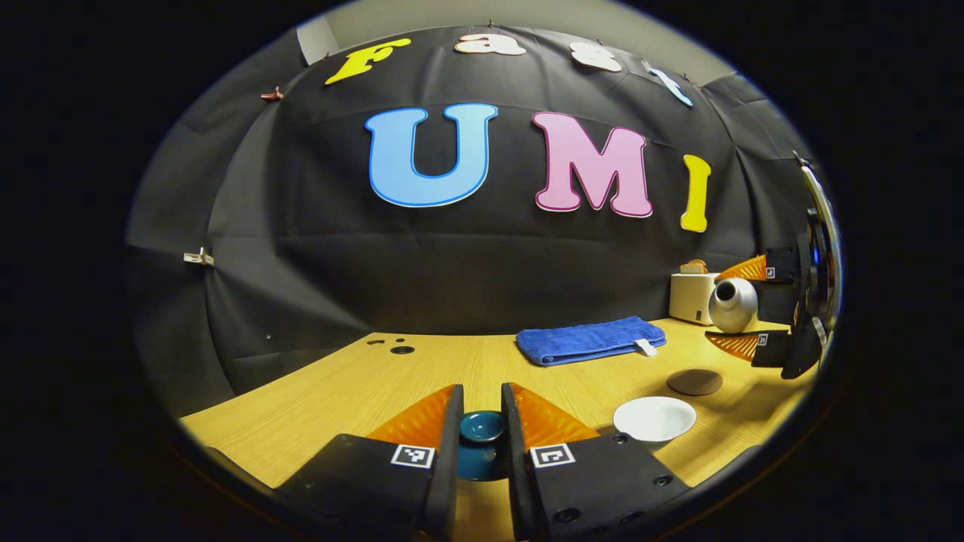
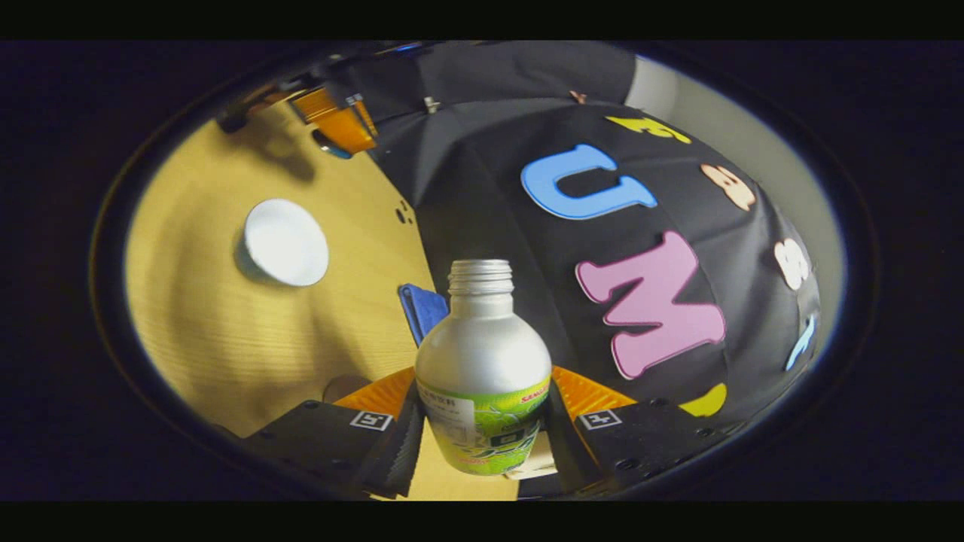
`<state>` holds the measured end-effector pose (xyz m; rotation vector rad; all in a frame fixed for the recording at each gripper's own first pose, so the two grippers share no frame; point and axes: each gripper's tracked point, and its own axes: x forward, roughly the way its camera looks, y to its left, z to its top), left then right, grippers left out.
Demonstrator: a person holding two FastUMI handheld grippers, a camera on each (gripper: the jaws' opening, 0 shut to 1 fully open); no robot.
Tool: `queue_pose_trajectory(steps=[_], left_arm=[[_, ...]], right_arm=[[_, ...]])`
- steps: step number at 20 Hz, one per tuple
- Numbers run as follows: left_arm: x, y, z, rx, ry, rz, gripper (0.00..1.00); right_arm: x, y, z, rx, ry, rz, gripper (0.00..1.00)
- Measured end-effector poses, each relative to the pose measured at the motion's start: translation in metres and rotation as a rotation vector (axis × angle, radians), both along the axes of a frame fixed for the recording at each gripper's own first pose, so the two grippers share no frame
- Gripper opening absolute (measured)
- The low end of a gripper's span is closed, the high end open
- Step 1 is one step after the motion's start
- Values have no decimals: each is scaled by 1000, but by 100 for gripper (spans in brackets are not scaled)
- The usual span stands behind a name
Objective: Open the teacup lid with one hand, grasp the water bottle and pour water into the teacup with the other hand; after pouring, place the water bottle on the coaster and then close the teacup lid.
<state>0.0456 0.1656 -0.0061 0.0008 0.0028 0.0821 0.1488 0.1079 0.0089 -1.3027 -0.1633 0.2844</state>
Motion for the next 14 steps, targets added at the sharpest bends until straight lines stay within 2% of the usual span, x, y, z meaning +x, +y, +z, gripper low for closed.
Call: queue_pose_trajectory(steps=[4, 9, 13, 14], left_arm=[[0, 0, 0, -1, 1, -2, 32], [-1, 1, 1, -1, 1, -3, 32], [0, -1, 1, -1, 2, -11, 32], [0, -1, 1, -1, 2, -11, 32]], right_arm=[[-16, 5, -6, -149, -13, 58, 74], [-46, 15, -9, -267, -32, 111, 74], [-33, 28, -14, -369, -56, 146, 74], [-32, 31, -17, -391, -62, 156, 71]])
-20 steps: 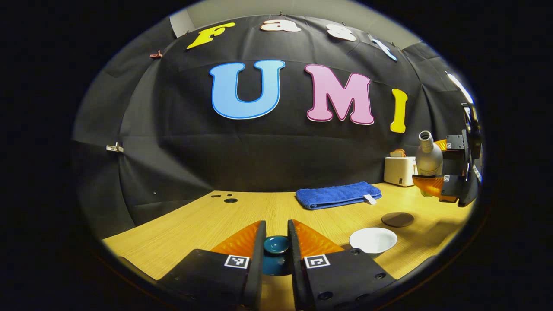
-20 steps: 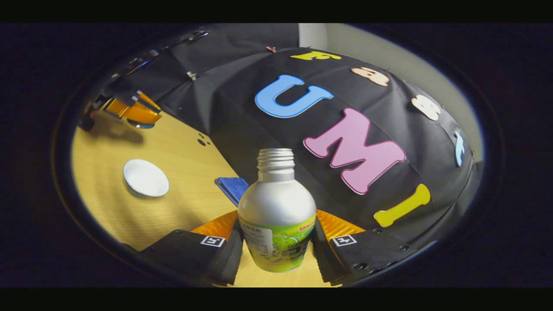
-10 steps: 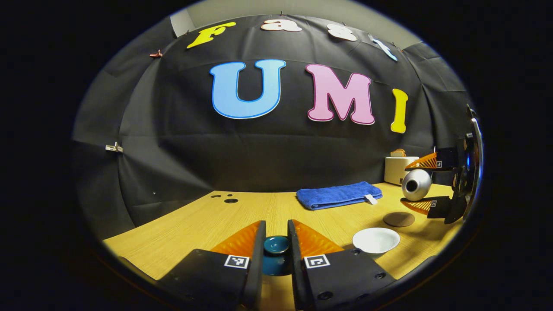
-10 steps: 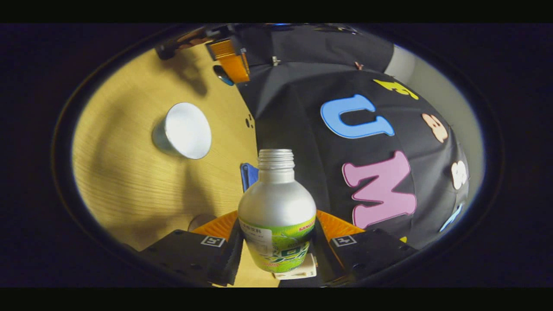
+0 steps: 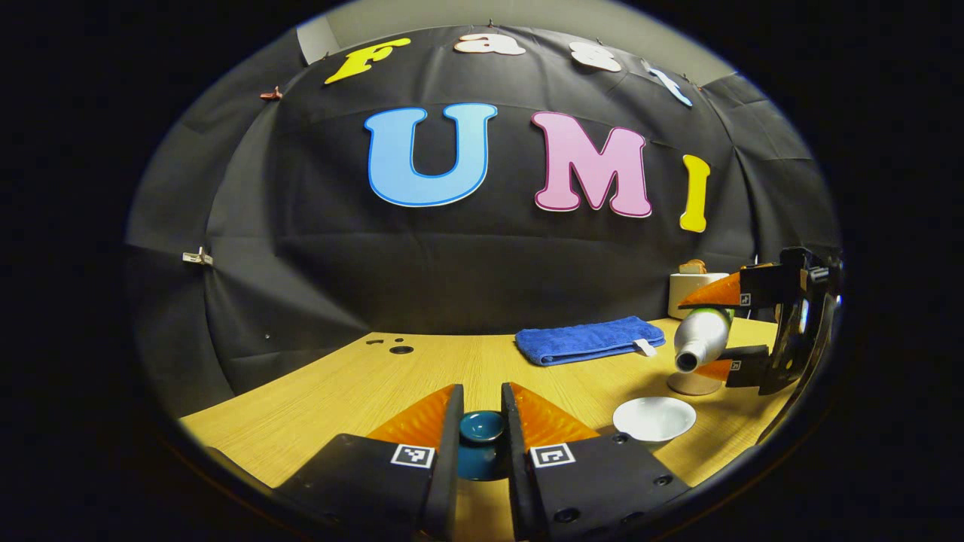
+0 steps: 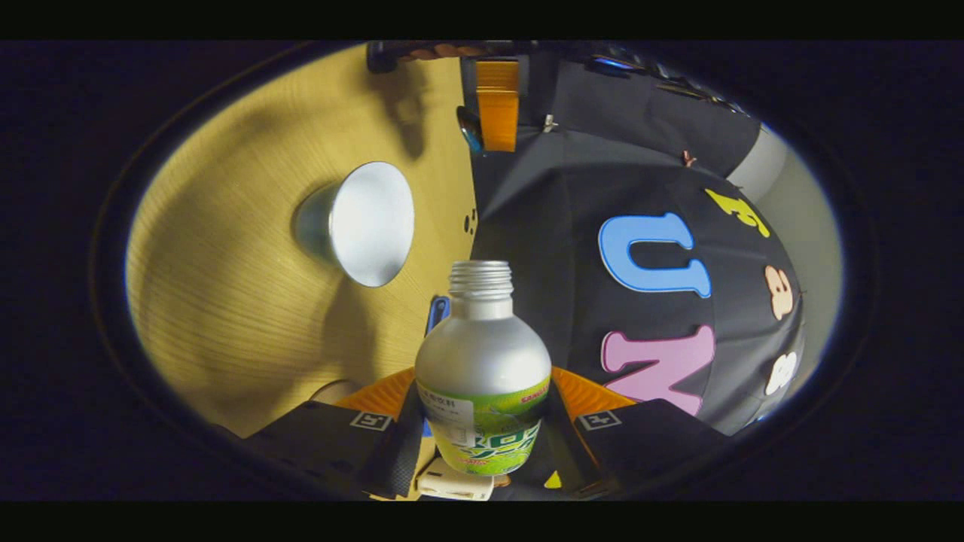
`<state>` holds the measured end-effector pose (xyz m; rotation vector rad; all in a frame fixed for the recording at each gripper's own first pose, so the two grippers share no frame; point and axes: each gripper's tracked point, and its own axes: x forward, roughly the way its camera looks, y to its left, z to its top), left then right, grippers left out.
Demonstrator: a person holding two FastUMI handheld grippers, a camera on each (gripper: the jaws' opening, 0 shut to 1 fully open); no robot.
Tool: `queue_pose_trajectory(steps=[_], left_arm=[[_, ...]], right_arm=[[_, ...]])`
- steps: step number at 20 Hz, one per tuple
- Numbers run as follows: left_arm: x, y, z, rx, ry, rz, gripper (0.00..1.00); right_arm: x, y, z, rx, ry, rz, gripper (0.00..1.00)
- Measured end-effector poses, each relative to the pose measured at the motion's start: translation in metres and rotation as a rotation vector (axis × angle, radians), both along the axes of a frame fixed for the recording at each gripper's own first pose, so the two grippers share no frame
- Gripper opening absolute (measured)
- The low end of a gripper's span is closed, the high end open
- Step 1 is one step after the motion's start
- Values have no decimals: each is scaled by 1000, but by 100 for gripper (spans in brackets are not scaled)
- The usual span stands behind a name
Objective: Open the teacup lid with one hand, grasp the water bottle and pour water into the teacup with the other hand; after pouring, place the water bottle on the coaster and then close the teacup lid.
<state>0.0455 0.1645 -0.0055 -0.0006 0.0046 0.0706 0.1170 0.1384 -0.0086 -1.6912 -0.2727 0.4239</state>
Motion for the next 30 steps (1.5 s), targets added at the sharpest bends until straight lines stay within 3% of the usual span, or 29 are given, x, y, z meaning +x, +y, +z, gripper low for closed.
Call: queue_pose_trajectory(steps=[14, 30], left_arm=[[-1, 0, 1, 1, 1, -1, 33], [0, -2, 1, 1, 1, -10, 33]], right_arm=[[9, 19, -5, -228, -104, 83, 77], [7, 32, 10, -436, -216, 151, 74]])
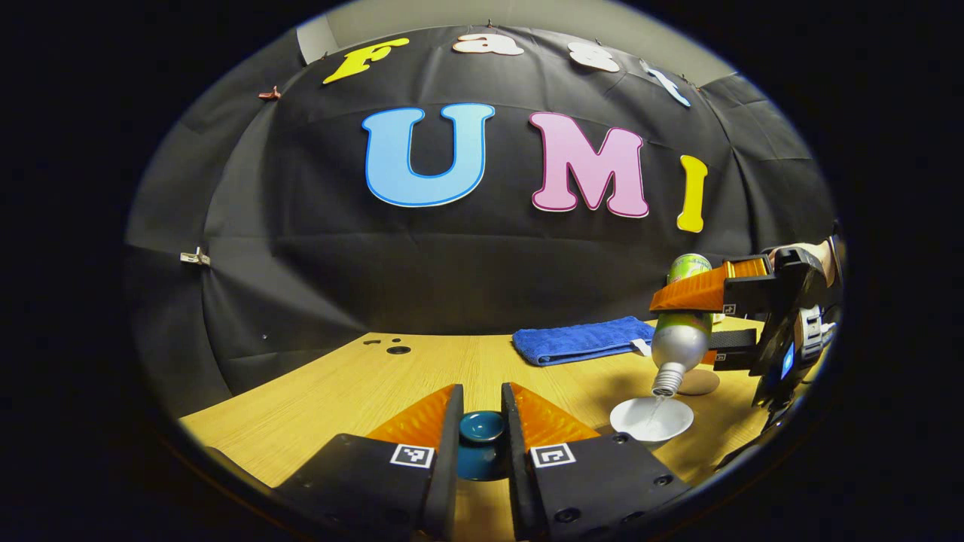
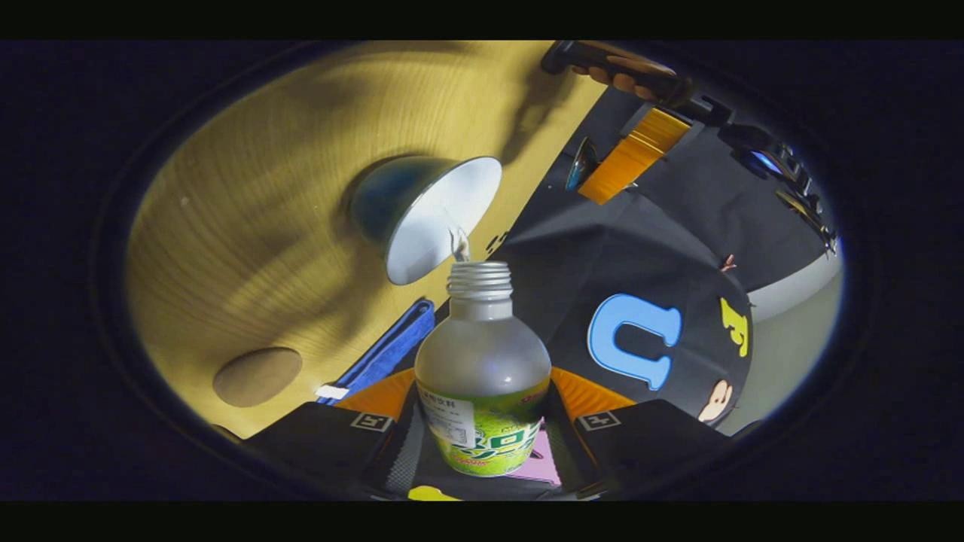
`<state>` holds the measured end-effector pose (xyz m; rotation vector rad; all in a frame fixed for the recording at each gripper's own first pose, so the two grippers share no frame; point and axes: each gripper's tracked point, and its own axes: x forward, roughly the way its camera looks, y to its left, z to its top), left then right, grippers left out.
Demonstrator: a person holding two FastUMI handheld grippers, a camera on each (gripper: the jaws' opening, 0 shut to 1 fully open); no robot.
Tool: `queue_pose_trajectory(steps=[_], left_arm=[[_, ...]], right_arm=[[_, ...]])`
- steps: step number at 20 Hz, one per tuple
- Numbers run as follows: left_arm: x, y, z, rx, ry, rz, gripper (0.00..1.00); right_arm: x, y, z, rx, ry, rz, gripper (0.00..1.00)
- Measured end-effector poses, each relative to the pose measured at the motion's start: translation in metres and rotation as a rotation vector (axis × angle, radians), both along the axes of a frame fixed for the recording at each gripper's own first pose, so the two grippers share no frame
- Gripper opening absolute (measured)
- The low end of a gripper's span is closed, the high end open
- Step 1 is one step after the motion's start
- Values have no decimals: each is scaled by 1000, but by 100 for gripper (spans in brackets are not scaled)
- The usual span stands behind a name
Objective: Open the teacup lid with one hand, grasp the water bottle and pour water into the teacup with the other hand; after pouring, place the water bottle on the coaster and then close the teacup lid.
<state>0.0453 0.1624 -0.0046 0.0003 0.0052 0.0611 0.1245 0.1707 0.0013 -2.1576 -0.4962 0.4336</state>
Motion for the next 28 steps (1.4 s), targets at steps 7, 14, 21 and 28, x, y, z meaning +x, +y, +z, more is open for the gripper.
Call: queue_pose_trajectory(steps=[7, 14, 21, 28], left_arm=[[0, 0, 1, 0, 0, 0, 33], [0, 0, 0, 0, 0, 0, 33], [1, 0, 1, 0, 0, 0, 33], [1, 0, 0, 0, 0, 0, 33]], right_arm=[[-1, 2, 14, -35, -32, 12, 74], [-3, 7, 20, -53, -52, 28, 74], [-5, 9, 20, -57, -51, 31, 73], [-3, 7, 17, -72, -52, 26, 73]])
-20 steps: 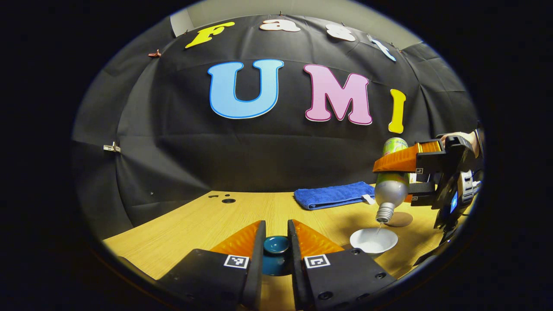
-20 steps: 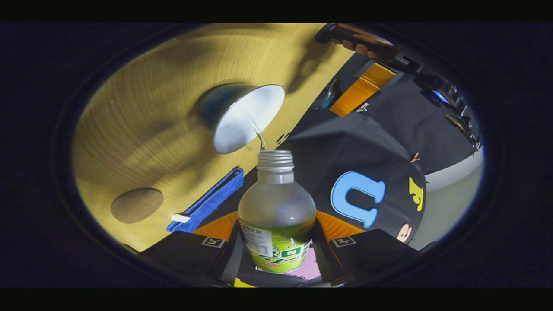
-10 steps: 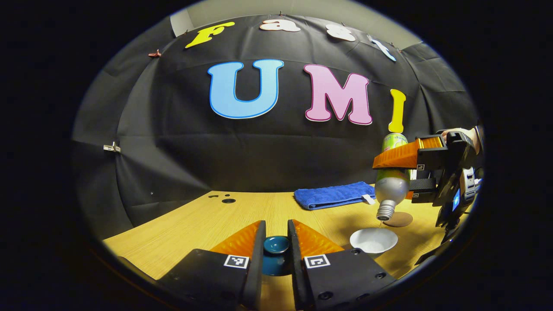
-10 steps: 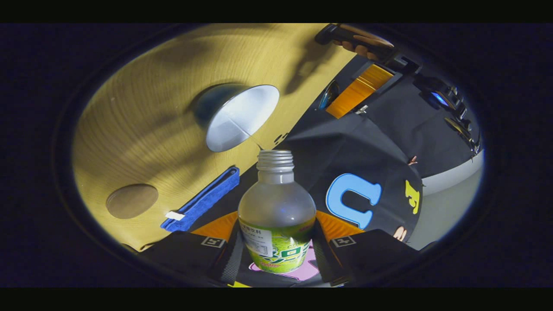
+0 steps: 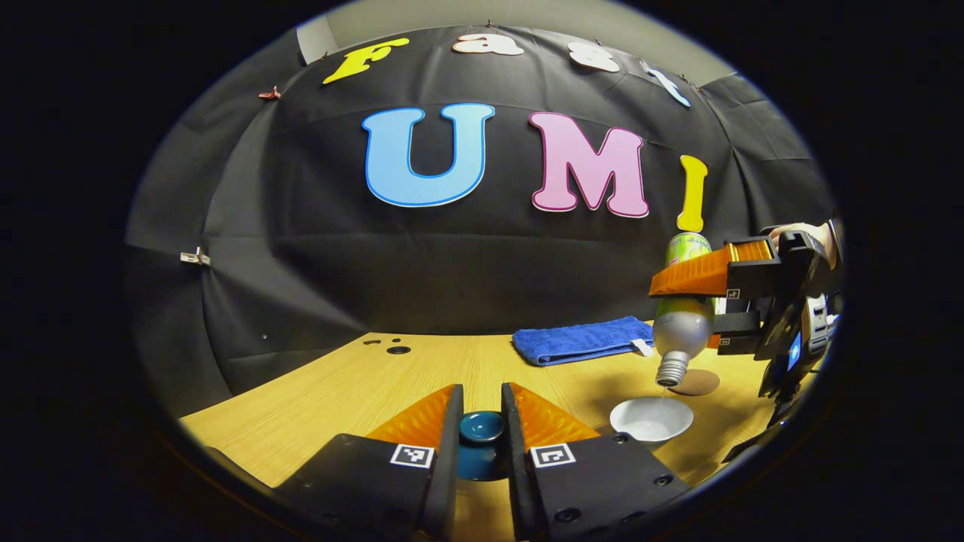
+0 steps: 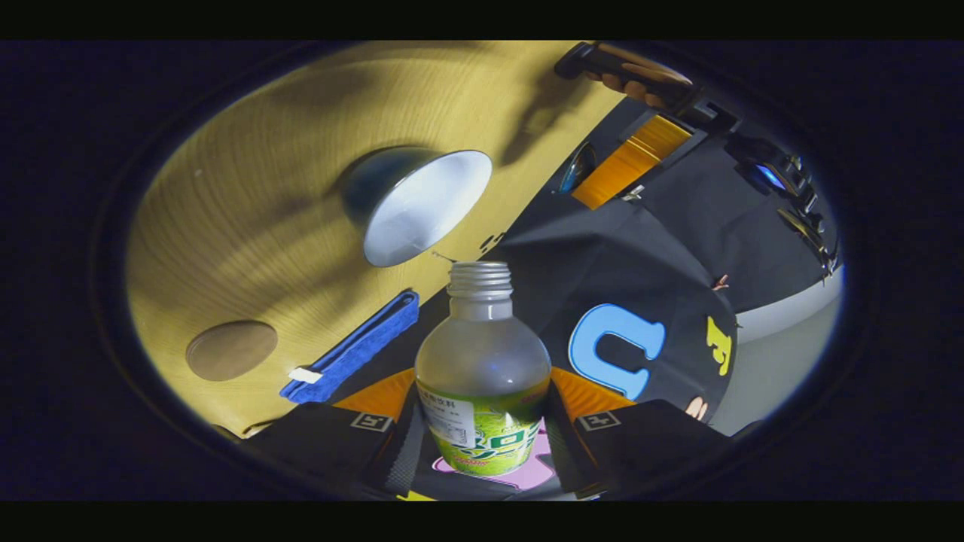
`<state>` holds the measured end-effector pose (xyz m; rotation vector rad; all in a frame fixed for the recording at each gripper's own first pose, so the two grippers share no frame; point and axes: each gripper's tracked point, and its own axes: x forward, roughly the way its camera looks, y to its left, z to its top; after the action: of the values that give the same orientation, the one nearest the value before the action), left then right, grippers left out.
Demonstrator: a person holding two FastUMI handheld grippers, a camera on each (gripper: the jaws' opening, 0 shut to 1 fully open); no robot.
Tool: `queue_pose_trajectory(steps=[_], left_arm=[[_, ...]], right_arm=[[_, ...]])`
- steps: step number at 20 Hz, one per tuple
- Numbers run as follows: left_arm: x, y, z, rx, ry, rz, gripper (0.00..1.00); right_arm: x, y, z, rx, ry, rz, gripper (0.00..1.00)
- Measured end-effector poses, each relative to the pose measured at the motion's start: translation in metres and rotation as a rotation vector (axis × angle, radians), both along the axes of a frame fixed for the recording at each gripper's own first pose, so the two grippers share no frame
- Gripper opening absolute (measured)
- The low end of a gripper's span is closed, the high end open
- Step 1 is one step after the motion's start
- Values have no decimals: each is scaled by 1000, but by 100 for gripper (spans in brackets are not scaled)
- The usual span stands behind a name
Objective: Open the teacup lid with one hand, grasp the water bottle and pour water into the teacup with the other hand; after pouring, place the water bottle on the coaster and then close the teacup lid.
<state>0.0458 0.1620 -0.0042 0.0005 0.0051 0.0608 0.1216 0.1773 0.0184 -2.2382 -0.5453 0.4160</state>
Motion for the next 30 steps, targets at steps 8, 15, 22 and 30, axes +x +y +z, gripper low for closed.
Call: queue_pose_trajectory(steps=[8, 15, 22, 30], left_arm=[[0, 0, 0, 0, 0, 0, 33], [1, 0, 0, 0, -1, 0, 33], [0, 0, 0, 0, -1, 1, 33], [1, -3, 0, 0, -2, -12, 33]], right_arm=[[0, 1, -2, -5, 2, 1, 74], [1, 1, -3, -4, 8, -4, 74], [-3, 2, 0, -11, -1, 4, 74], [-12, -9, 9, 124, 28, -42, 73]])
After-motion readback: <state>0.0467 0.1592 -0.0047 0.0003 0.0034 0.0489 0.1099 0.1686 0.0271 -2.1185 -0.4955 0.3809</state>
